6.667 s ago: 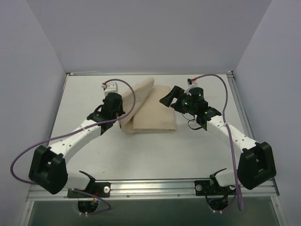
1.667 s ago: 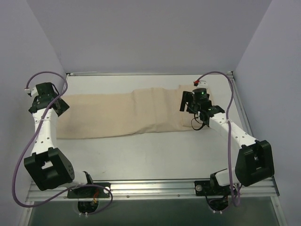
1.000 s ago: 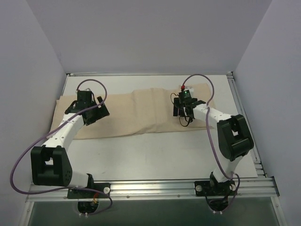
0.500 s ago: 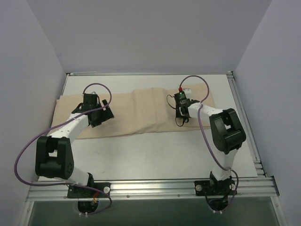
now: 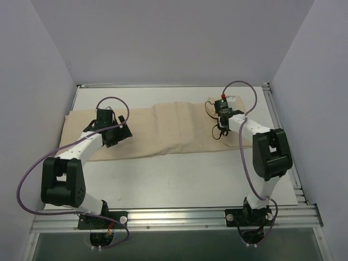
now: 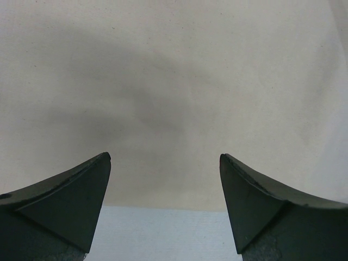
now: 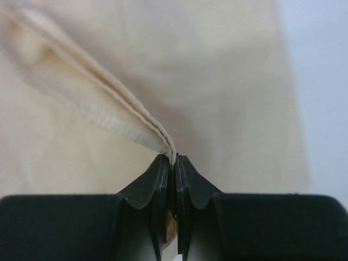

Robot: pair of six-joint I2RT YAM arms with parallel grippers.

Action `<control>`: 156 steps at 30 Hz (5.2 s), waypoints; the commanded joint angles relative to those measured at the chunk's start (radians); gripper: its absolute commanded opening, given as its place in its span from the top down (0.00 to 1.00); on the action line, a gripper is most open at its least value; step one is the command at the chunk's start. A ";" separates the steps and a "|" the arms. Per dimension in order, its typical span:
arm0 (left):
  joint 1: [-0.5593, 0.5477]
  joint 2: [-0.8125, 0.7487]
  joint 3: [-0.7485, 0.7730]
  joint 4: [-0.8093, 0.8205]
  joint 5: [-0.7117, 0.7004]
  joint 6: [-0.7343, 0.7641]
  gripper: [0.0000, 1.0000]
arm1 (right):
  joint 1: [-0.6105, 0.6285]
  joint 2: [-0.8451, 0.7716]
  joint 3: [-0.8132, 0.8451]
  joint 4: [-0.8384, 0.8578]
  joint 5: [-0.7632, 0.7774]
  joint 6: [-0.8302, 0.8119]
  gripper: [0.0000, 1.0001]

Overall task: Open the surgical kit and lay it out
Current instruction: Open the surgical kit at the center of the board.

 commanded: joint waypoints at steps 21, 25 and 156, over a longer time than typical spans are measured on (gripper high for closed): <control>-0.005 0.021 0.169 0.006 0.079 -0.050 0.10 | -0.267 0.038 0.430 -0.188 0.226 -0.076 0.17; -0.008 0.099 0.231 -0.012 0.092 -0.035 0.10 | -0.339 0.124 0.400 0.074 -0.402 0.050 0.21; 0.021 0.343 0.590 -0.339 0.263 0.180 0.09 | -0.246 0.744 1.117 -0.341 0.141 0.368 0.57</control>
